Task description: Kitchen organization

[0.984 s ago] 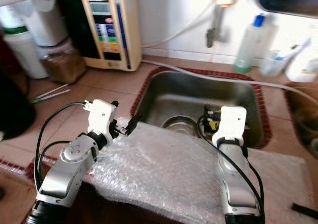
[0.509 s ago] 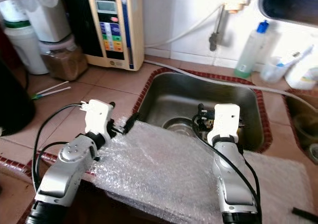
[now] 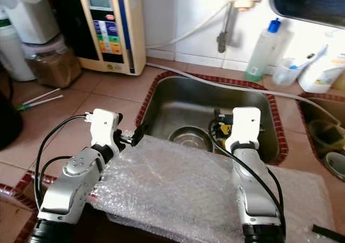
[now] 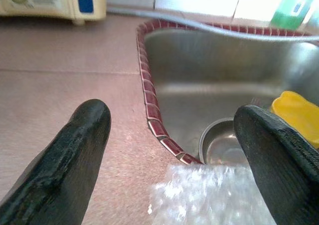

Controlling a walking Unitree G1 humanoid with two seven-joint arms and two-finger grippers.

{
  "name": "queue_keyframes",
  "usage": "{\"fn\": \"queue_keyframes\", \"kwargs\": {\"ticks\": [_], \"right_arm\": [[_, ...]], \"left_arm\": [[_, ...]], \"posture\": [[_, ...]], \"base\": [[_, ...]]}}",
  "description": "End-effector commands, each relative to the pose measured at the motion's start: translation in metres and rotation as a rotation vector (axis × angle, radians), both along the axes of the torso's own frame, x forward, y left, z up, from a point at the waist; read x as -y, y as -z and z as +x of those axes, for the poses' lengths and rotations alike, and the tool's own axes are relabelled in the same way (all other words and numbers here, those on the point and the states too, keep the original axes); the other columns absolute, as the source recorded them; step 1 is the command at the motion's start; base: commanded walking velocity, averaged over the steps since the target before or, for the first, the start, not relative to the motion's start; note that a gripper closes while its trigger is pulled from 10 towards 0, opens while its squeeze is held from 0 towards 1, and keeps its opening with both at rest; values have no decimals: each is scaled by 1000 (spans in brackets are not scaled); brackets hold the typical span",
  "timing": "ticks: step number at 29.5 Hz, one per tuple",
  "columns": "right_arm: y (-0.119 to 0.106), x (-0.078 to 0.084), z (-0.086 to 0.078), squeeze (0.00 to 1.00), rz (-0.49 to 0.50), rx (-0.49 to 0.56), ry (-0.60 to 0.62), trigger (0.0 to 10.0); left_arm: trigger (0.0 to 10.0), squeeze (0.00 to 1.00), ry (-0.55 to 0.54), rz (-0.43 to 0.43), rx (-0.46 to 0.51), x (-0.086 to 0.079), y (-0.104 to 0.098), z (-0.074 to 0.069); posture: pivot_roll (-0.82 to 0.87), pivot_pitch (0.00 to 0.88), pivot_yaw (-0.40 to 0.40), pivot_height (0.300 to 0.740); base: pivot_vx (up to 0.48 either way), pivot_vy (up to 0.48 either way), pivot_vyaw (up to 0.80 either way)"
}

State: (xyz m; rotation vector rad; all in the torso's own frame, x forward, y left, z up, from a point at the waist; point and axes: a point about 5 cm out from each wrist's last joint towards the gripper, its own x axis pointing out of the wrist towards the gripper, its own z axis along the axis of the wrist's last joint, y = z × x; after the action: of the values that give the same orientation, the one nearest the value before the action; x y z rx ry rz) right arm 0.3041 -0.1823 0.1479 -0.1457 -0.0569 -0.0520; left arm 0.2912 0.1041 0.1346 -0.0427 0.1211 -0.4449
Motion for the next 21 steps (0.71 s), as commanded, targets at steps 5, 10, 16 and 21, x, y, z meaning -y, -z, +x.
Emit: {"fn": "queue_keyframes", "kwargs": {"ticks": [5, 10, 16, 21], "right_arm": [[-14, 10, -3, 0, -44, 47, -9, 10000], [-12, 20, -9, 0, -49, 44, -5, 10000], [-6, 17, -13, 0, -31, 27, 9, 10000], [-9, 12, -12, 0, -16, 43, 5, 10000]], "left_arm": [[10000, 0, 22, 13, 24, -1, -8, -12], [10000, 0, 11, 51, 3, -9, -2, -18], [10000, 0, -40, 95, -4, -26, 1, -21], [10000, 0, -32, 106, 17, -25, -3, -20]], "posture": [[32, 0, -33, 740], [31, 0, -26, 740], [39, 0, -10, 740], [44, 0, 0, 740]], "base": [[0, 0, 0], [0, 0, -614], [0, 0, 0], [0, 0, 0]]}}
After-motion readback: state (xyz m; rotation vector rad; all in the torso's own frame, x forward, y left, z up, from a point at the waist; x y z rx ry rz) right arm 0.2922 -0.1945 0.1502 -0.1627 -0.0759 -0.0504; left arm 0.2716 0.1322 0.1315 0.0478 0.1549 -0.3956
